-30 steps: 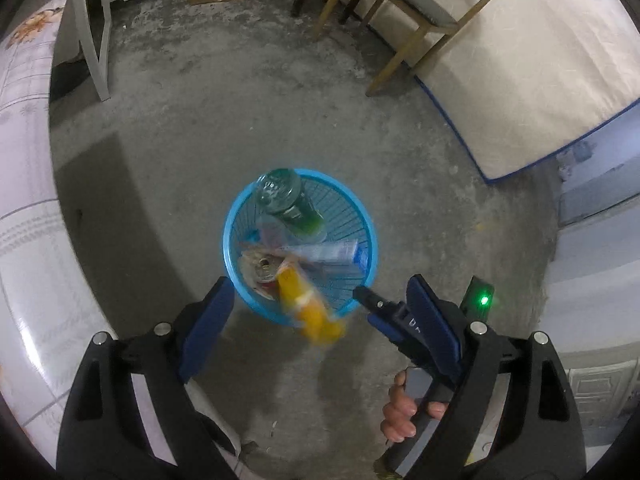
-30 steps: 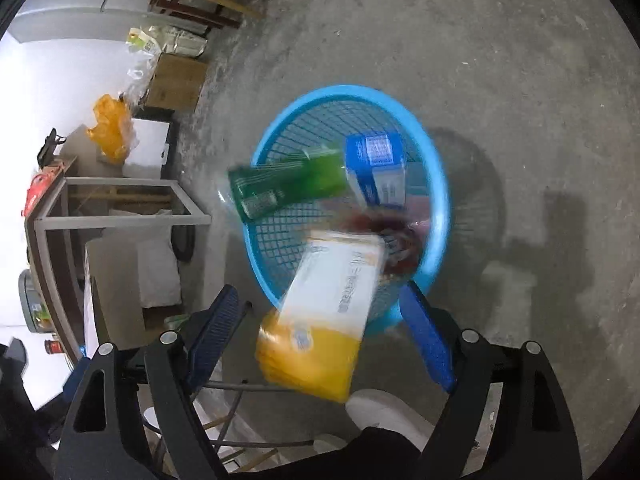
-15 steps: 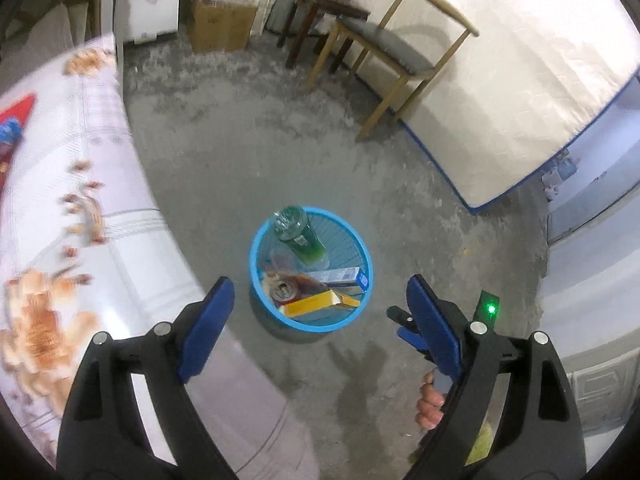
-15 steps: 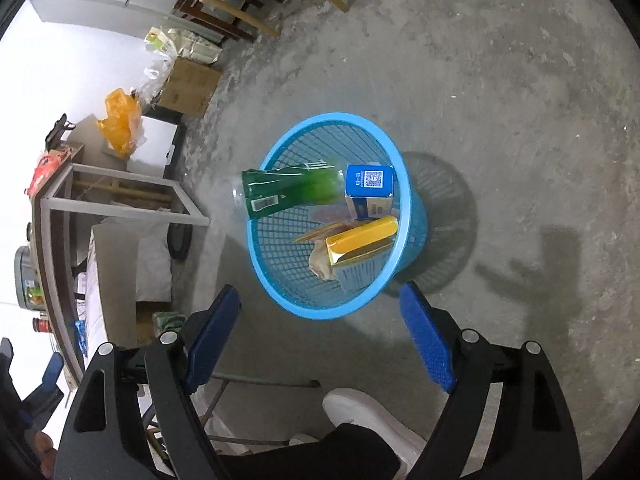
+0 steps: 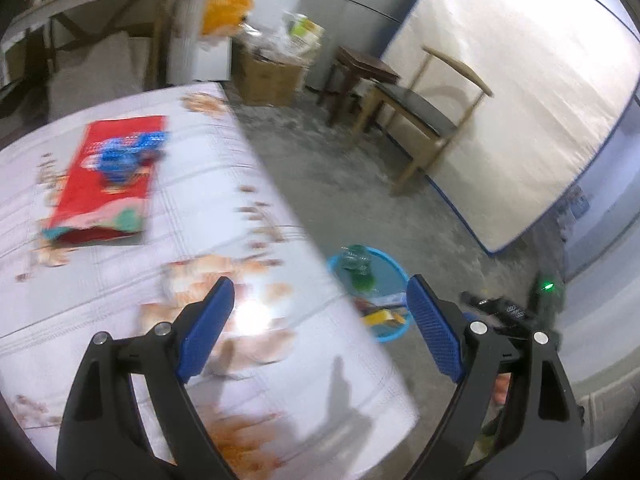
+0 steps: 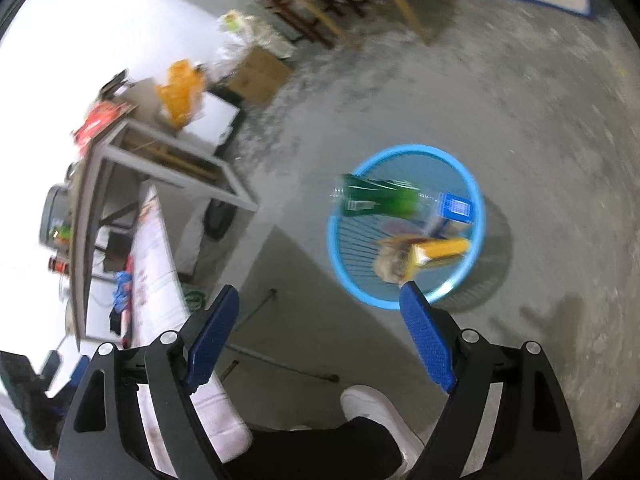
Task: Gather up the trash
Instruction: 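Move both tools back to the table toward the red snack bag, then grasp the edge of the red snack bag with the left tool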
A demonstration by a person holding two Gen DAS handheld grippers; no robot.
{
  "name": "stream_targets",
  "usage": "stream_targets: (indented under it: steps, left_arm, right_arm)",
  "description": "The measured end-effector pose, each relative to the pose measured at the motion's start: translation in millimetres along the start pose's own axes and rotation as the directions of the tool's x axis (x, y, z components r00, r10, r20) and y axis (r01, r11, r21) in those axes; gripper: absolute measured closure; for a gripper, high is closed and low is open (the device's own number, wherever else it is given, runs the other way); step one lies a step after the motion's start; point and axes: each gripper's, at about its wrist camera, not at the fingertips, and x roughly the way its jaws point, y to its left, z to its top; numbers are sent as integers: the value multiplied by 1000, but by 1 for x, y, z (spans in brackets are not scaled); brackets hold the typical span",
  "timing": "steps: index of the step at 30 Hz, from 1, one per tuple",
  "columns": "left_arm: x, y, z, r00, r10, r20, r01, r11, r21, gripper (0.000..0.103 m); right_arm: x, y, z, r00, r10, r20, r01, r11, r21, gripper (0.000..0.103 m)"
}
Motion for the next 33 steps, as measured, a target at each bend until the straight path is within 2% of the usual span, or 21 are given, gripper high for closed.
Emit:
stream_targets:
  steps: [5,7,11,13,15,18,19,21,24,26,30,32,33]
  left_arm:
    - [-30,67,-5,993,108,47,-105,993,-62,19]
    - [-38,98,-4,988,150,44,-144,983,-114,19]
    - [-46,164,1,975,216,52,-198,951,-237,29]
    - [-45,193,6,972,229,46,-206,934,-293,38]
    - [-38,213,13,972,231,35,-206,918,-340,41]
    - [-17,237,26,975,220,-8,-207,904,-374,48]
    - [-10,246,30,973,229,-25,-220,889,-401,52]
    - [-1,254,36,977,213,-33,-207,881,-425,55]
    - [18,258,43,976,207,-66,-215,884,-416,63]
    - [28,259,43,975,203,-89,-221,881,-417,74]
    - [39,257,43,972,214,-95,-234,886,-401,85]
    - [41,256,42,974,203,-102,-227,886,-405,93]
    - [42,255,40,976,189,-109,-218,886,-409,94]
  right_arm:
    - [13,72,-4,998,39,-51,-46,989,-141,23]
    - [23,114,-8,995,49,-87,-68,972,-223,23]
    - [49,193,-20,985,80,-155,-133,921,-367,23]
    - [70,235,-30,976,91,-198,-169,890,-424,23]
    - [95,272,-40,966,88,-245,-196,864,-463,26]
    - [137,310,-53,955,45,-294,-191,851,-490,38]
    - [149,321,-58,952,35,-305,-190,848,-495,42]
    - [173,340,-65,950,5,-312,-176,834,-523,46]
    - [201,357,-76,948,-52,-313,-143,810,-568,51]
    - [216,365,-81,945,-78,-317,-128,805,-579,56]
    - [229,375,-88,953,-116,-281,-89,778,-622,64]
    - [231,378,-91,952,-126,-279,-85,768,-634,73]
    - [231,378,-93,948,-125,-292,-94,768,-634,77]
